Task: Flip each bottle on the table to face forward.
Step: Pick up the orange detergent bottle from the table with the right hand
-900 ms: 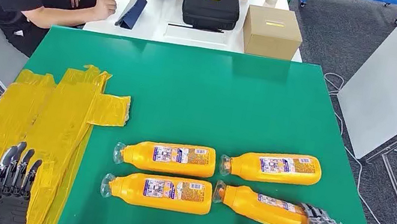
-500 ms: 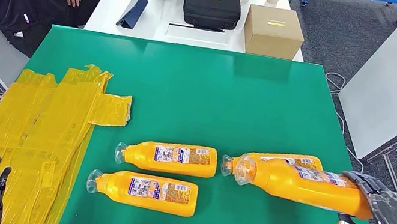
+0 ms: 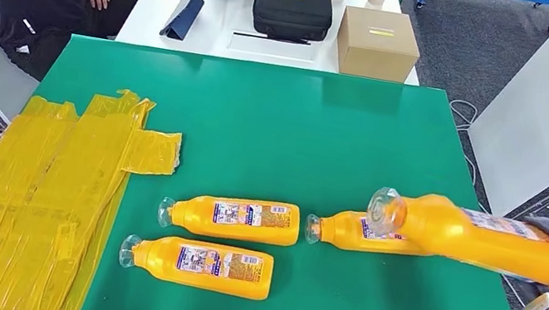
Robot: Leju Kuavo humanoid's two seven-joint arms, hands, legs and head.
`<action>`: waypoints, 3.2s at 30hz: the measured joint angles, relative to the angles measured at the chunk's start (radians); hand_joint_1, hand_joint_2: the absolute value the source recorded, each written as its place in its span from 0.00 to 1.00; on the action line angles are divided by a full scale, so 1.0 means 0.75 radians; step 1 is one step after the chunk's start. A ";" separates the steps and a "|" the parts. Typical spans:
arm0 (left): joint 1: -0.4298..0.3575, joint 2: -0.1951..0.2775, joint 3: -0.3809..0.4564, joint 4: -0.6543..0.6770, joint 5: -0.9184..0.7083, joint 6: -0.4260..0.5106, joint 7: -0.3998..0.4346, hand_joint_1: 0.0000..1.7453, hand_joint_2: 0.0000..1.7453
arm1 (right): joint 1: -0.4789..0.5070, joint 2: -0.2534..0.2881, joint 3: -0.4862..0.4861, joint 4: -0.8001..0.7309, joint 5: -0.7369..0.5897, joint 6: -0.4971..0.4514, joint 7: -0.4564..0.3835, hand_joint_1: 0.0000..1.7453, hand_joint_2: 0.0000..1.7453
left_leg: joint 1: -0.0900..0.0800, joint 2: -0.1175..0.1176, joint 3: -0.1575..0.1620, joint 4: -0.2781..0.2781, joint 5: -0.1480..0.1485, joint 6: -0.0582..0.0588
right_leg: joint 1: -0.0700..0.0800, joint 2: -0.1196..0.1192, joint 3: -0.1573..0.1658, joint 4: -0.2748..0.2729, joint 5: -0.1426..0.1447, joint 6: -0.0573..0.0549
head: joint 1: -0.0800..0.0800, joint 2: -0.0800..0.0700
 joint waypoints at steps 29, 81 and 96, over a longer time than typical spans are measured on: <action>-0.200 0.234 -0.298 0.024 -0.011 0.339 0.077 0.00 0.00 | -1.227 0.311 1.488 0.693 -0.015 -0.641 0.121 1.00 1.00 | 0.011 0.018 0.008 0.000 0.008 -0.007 | 0.012 0.017 0.000 0.001 0.010 -0.004 | 0.000 0.000; -1.072 0.250 -0.938 0.665 -0.207 0.662 0.359 0.00 1.00 | -1.100 1.108 1.394 0.807 0.488 -0.573 0.293 1.00 1.00 | 0.013 -0.001 -0.010 0.002 0.016 -0.017 | 0.011 0.000 -0.013 0.004 0.011 -0.005 | 0.001 0.000; -1.151 0.155 -0.961 0.778 -0.240 0.701 0.398 0.00 1.00 | -1.108 1.105 1.433 0.895 0.492 -0.640 0.312 1.00 1.00 | 0.013 -0.001 -0.012 0.002 0.016 -0.017 | 0.011 0.000 -0.014 0.004 0.011 -0.005 | 0.001 0.000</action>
